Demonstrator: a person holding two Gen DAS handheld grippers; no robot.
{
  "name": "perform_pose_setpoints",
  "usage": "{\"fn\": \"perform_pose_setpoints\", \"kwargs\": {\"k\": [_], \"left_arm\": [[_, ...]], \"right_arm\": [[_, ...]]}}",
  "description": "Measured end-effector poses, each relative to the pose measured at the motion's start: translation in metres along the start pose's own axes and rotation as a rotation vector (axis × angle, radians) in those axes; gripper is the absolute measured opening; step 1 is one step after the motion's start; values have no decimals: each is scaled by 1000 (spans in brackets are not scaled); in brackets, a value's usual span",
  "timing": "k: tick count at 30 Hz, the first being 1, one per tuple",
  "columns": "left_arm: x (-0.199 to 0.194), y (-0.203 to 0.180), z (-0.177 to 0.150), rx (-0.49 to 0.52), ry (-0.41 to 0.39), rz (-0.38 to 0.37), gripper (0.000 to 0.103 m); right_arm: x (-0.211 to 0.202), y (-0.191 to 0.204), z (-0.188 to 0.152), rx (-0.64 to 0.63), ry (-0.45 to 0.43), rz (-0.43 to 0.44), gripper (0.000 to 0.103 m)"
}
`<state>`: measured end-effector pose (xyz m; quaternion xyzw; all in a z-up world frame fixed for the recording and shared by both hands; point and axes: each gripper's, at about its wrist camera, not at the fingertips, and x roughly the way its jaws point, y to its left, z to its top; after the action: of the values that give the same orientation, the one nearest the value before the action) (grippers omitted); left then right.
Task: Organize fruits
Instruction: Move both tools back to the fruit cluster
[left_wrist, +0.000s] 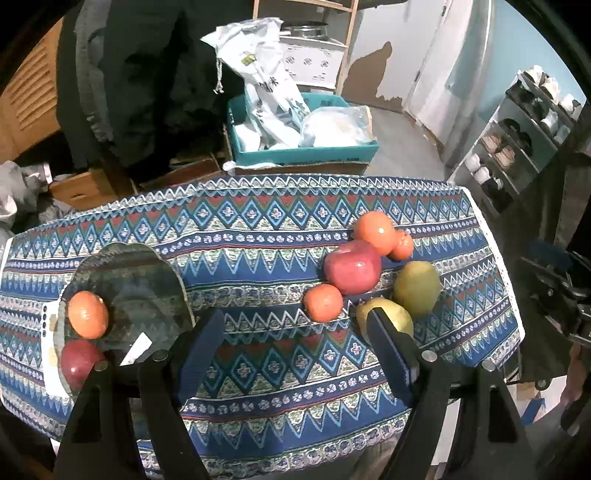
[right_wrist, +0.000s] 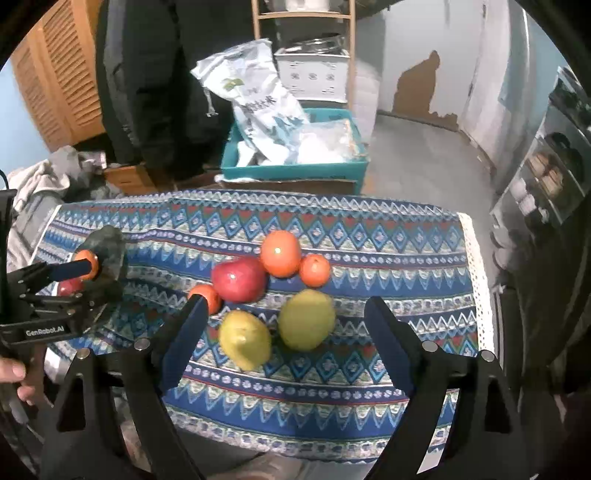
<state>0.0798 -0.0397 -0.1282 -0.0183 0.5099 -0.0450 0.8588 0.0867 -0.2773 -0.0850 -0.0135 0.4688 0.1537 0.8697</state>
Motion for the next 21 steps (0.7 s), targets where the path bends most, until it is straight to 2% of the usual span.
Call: {"fn": "perform_pose_setpoints", "kwargs": {"k": [6, 21], "left_arm": [[23, -8, 5, 17, 26, 10, 81], [98, -13, 11, 28, 141, 11, 81]], "right_arm": [[21, -16, -6, 39, 44, -7, 87], [108, -42, -19, 138, 206, 7, 87]]}}
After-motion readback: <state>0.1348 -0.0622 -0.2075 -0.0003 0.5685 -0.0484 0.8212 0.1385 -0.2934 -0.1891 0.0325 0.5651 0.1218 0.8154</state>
